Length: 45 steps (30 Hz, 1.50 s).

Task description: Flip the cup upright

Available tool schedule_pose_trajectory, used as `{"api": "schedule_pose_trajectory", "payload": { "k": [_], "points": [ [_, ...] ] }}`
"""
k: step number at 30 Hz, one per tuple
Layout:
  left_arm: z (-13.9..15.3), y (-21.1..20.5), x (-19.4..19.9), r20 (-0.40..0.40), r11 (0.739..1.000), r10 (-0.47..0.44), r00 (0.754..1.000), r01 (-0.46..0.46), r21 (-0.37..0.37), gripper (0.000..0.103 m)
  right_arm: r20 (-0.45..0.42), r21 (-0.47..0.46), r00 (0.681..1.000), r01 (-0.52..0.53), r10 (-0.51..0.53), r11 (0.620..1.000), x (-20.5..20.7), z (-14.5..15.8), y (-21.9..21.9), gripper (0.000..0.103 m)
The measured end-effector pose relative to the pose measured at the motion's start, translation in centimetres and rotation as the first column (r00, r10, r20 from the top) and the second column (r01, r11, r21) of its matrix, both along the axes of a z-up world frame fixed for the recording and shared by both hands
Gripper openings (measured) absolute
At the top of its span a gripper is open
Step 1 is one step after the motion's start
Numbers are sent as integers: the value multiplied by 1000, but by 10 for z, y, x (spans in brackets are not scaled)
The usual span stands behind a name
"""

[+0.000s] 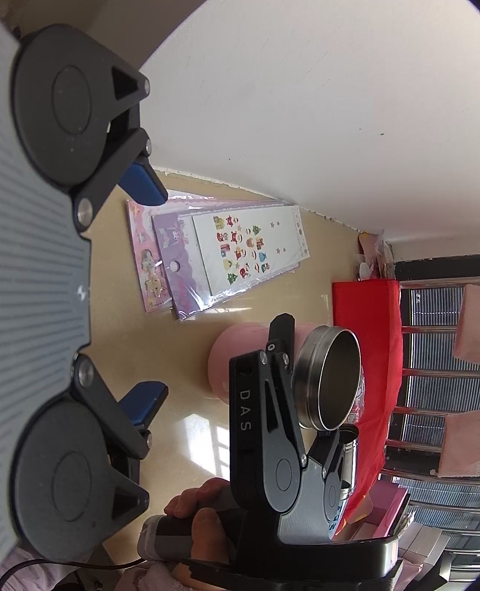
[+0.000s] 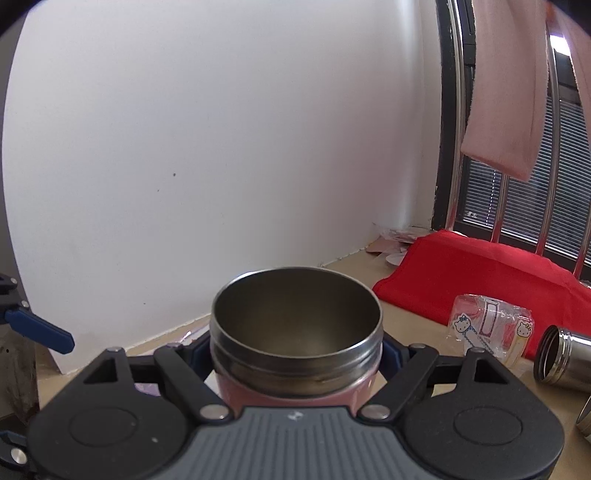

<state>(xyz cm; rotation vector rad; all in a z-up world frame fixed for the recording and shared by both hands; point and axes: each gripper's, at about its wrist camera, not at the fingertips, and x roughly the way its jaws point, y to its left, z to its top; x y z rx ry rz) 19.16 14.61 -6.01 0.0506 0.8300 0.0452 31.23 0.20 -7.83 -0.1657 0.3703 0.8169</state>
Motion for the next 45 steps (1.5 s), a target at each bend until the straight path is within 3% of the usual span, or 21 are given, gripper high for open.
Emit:
{"api": "schedule_pose_trajectory", "payload": {
  "k": [4,10,17,25,30,35,41,45],
  "points": [
    [-2,-1,3,-9,1000,-3,1000,3,5,103,2,10,1000,-23,23,1000,1,-2,-3,83],
    [0,-4,1,2,1000,-7,1000,7,5,103,-3,77,999,-44,44,996,-4,3,-13,102],
    [12,-15,-14,60,1000,-14,998,16,-25,103,45,159,999,15,-22,987,-35,28,-52,103],
    [28,-53,-60,242,996,-41,969,59,-67,103,57,161,976,200,-212,966,-118,46,-141,103],
    [40,-90,-100,364,990,-80,928,117,-80,103,66,163,936,331,-345,929,-185,54,-188,103],
    [58,-122,-152,464,987,-48,884,113,-112,103,97,183,892,419,-441,889,-249,62,-220,103],
    [64,-143,-211,512,990,-14,859,85,-116,103,99,177,873,456,-477,872,-306,63,-245,103],
    [59,-153,-227,491,994,-40,870,86,-70,103,108,169,860,479,-500,861,-326,67,-255,103]
  ]
}}
